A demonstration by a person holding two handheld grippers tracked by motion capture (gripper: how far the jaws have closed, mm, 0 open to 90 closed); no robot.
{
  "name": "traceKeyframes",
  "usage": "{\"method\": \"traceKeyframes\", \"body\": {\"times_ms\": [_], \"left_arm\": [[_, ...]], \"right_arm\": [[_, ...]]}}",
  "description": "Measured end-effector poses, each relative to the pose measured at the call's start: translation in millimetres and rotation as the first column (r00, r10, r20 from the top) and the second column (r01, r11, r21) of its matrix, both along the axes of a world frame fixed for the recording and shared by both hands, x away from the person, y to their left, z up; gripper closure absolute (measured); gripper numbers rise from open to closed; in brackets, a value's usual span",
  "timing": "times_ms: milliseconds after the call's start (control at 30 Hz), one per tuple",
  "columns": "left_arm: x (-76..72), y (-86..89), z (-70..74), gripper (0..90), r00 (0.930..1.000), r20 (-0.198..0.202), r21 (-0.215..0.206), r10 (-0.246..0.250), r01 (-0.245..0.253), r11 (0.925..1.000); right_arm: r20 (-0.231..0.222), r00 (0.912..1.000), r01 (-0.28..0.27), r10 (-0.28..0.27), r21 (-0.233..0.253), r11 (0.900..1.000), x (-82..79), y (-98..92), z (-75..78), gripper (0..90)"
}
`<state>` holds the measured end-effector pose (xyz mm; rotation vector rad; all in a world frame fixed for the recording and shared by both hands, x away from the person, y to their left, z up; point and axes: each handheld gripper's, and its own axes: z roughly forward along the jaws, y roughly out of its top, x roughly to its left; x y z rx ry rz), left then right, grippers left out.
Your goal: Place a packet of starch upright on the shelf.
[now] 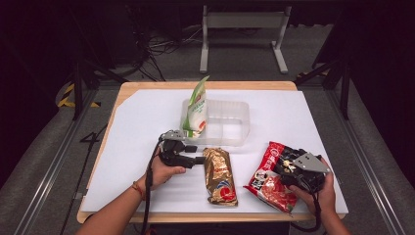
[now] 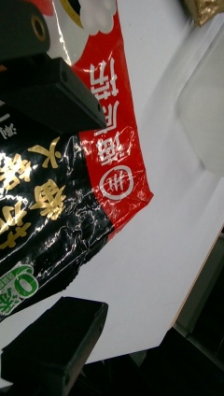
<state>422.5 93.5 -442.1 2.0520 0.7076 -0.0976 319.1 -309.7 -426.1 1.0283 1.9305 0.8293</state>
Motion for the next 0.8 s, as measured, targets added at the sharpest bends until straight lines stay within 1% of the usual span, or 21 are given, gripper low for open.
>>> {"method": "traceKeyframes", "body": {"times_ms": [33, 100, 133, 167, 233, 267, 300, 333, 367, 433, 500, 633, 667, 700, 733, 800], "left_arm": [[0.1, -4.8, -1.8, 30.7, 0.9999, -0.014, 0.006, -0.007, 0.007, 1.0000], [0.7, -9.7, -3.6, 29.7, 0.9998, -0.018, 0.019, -0.013, 0.013, 0.9997], [1.3, -12.4, -4.9, 28.8, 0.9995, -0.028, 0.019, -0.014, 0.015, 0.9997], [1.3, -12.4, -4.9, 27.7, 0.9995, -0.028, 0.019, -0.014, 0.015, 0.9997], [3.5, -18.4, -7.3, 27.3, 0.9992, -0.037, 0.038, -0.013, 0.015, 0.9992], [5.5, -22.8, -8.7, 26.9, 0.9979, -0.065, 0.036, -0.005, 0.008, 0.9993], [5.9, -25.7, -9.3, 26.1, 0.9979, -0.064, 0.041, 0.005, -0.003, 0.9991], [5.9, -25.7, -9.3, 25.4, 0.9979, -0.064, 0.041, 0.005, -0.003, 0.9991], [6.6, -27.6, -10.0, 25.4, 0.9982, -0.059, 0.054, 0.012, -0.009, 0.9985], [7.6, -28.9, -9.7, 24.3, 0.9974, -0.072, 0.043, 0.010, -0.006, 0.9990], [8.5, -29.8, -9.7, 23.5, 0.9973, -0.070, 0.044, 0.019, -0.016, 0.9989], [11.5, -30.8, -9.7, 22.1, 0.9963, -0.085, 0.038, 0.009, -0.006, 0.9992], [12.8, -32.3, -9.8, 22.3, 0.9951, -0.098, 0.026, 0.008, -0.005, 0.9997], [13.6, -33.9, -10.2, 23.7, 0.9948, -0.102, 0.023, 0.004, -0.001, 0.9997], [14.2, -36.6, -9.8, 22.6, 0.9940, -0.110, 0.023, -0.001, 0.004, 0.9997], [15.7, -41.4, -9.7, 23.5, 0.9934, -0.114, 0.019, -0.010, 0.013, 0.9997]], "right_arm": [[0.001, 1.0000, -0.008, 0.008, -0.011, 1.000, -1.0, 0.5, -0.3, 11.2], [0.001, 0.9999, -0.013, 0.013, -0.010, 1.000, -1.1, 0.6, 0.1, 11.2], [0.001, 0.9999, -0.014, 0.014, -0.009, 1.000, -0.9, 0.8, 0.2, 11.2], [0.000, 0.9999, -0.014, 0.014, -0.008, 1.000, -0.6, 1.1, 0.1, 11.2], [-0.006, 0.9999, -0.016, 0.016, -0.010, 1.000, 0.3, 1.9, -0.4, 11.1], [-0.006, 0.9998, -0.018, 0.017, -0.014, 1.000, 0.5, 2.5, -0.8, 11.1], [-0.008, 0.9998, -0.020, 0.019, -0.018, 1.000, 0.5, 3.0, -1.0, 11.1], [-0.008, 0.9998, -0.020, 0.019, -0.018, 1.000, 0.5, 3.0, -1.0, 11.1], [-0.010, 0.9998, -0.020, 0.020, -0.023, 1.000, 0.5, 3.9, -1.3, 11.1], [-0.008, 0.9997, -0.023, 0.023, -0.029, 0.999, 0.1, 4.9, -1.5, 11.1], [-0.009, 0.9996, -0.027, 0.027, -0.030, 0.999, -0.5, 5.2, -1.4, 11.1], [-0.012, 0.9996, -0.026, 0.026, -0.027, 0.999, 0.1, 4.4, -2.2, 11.1], [-0.014, 0.9996, -0.026, 0.026, -0.026, 0.999, 0.3, 4.4, -2.3, 11.1], [-0.017, 0.9995, -0.026, 0.026, -0.026, 0.999, 0.6, 4.7, -2.5, 11.1], [-0.016, 0.9995, -0.026, 0.026, -0.027, 0.999, 0.8, 4.9, -2.6, 11.2], [-0.019, 0.9994, -0.029, 0.029, -0.030, 0.999, 0.5, 5.5, -2.7, 11.2]]}}
